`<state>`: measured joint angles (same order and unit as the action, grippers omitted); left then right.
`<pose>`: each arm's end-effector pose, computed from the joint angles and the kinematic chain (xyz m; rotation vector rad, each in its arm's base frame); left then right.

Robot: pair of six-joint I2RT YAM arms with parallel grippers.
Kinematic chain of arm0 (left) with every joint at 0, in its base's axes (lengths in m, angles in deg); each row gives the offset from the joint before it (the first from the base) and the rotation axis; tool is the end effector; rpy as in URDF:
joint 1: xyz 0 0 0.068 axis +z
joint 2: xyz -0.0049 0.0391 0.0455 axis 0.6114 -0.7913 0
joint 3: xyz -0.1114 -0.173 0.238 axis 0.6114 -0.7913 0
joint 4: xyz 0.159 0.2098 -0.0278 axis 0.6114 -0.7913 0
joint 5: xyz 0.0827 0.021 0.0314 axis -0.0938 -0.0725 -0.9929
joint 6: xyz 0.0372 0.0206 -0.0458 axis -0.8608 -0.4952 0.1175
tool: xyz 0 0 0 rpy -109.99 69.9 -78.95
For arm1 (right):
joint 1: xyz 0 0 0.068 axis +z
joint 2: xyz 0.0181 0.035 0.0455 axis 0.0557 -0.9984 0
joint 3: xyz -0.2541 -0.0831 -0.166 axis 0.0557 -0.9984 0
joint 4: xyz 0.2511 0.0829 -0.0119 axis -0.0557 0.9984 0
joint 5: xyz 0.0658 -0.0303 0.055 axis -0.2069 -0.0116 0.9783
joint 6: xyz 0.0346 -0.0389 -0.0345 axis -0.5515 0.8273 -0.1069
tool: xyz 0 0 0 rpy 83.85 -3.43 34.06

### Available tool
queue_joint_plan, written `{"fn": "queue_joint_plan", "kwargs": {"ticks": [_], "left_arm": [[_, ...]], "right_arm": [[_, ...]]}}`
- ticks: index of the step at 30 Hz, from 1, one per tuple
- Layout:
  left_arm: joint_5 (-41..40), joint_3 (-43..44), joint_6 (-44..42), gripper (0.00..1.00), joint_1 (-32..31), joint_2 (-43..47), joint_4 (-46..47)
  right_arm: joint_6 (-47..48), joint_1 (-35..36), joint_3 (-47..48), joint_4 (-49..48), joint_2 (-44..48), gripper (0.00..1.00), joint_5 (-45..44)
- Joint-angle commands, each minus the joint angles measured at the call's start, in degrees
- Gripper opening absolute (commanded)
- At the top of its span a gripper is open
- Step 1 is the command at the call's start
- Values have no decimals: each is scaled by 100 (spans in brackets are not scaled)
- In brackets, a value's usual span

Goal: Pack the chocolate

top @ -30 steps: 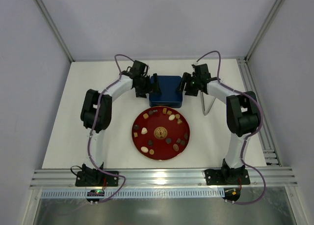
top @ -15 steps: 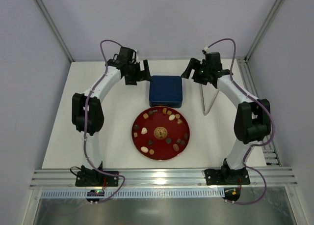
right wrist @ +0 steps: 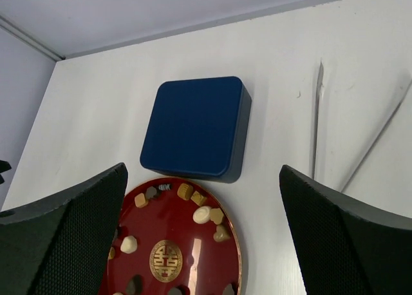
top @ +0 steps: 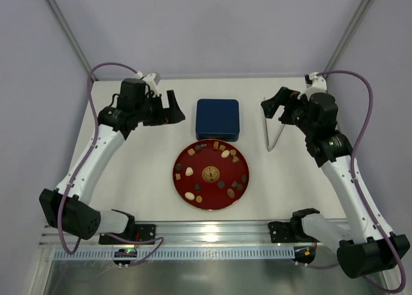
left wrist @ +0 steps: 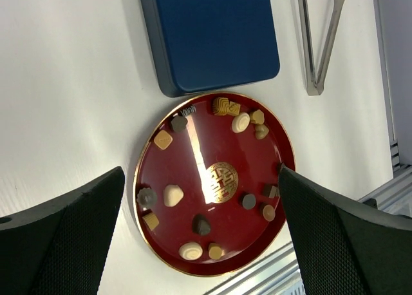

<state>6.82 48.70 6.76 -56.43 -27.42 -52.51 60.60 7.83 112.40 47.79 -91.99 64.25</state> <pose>0.2792 -0.1074 0.4064 0.0208 2.3017 -0.6876 0.2186 0.0470 0.4231 0.1222 1.8635 0.4934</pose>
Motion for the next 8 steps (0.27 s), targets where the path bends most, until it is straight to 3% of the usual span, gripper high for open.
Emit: {"fn": "queue_joint_plan", "kwargs": {"ticks": [1, 8], "left_arm": [[145, -366, -30, 100, 11, 381, 151], [198, -473, -3, 100, 2, 680, 152]], "right_arm": [[200, -4, -384, 264, 441, 100, -284], [262, -4, -543, 379, 785, 100, -240]]}}
